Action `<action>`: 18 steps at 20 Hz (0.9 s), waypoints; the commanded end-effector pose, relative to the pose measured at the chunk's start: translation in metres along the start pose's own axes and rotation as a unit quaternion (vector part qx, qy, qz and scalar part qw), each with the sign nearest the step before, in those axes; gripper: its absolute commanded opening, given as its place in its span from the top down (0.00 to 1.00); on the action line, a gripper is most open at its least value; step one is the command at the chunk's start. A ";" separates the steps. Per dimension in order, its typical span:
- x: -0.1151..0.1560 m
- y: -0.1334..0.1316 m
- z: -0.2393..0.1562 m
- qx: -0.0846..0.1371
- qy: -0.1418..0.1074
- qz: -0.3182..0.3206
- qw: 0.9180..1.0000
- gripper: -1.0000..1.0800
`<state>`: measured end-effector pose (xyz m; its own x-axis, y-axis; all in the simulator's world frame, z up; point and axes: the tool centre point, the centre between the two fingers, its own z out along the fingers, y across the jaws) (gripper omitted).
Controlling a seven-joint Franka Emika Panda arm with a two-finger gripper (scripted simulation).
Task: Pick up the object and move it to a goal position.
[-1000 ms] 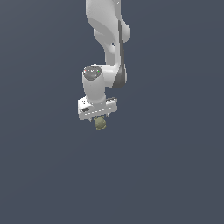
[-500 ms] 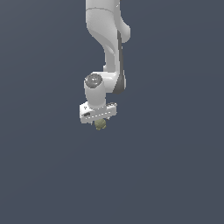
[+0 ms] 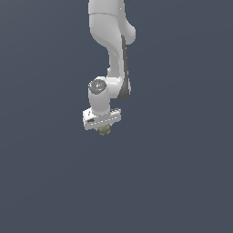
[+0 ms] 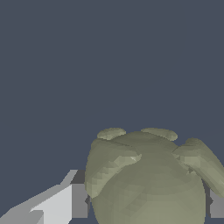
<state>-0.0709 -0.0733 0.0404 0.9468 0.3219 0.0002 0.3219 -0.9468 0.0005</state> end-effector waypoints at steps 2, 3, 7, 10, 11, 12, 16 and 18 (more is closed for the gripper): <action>0.000 -0.001 0.001 0.000 0.000 -0.001 1.000 1.00; 0.000 -0.001 0.001 0.000 0.000 -0.001 1.000 1.00; 0.000 0.000 0.000 0.000 0.000 0.000 1.000 1.00; -0.001 0.001 -0.004 0.000 0.000 0.000 1.000 1.00; -0.002 0.002 -0.006 0.000 0.000 0.000 1.000 1.00; -0.002 0.003 -0.009 0.000 0.000 0.000 1.000 1.00; -0.007 0.007 -0.025 0.000 0.000 0.000 1.000 1.00; -0.010 0.010 -0.036 0.000 0.000 0.000 1.000 1.00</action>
<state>-0.0758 -0.0832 0.0679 0.9466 0.3223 -0.0006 0.3223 -0.9466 0.0001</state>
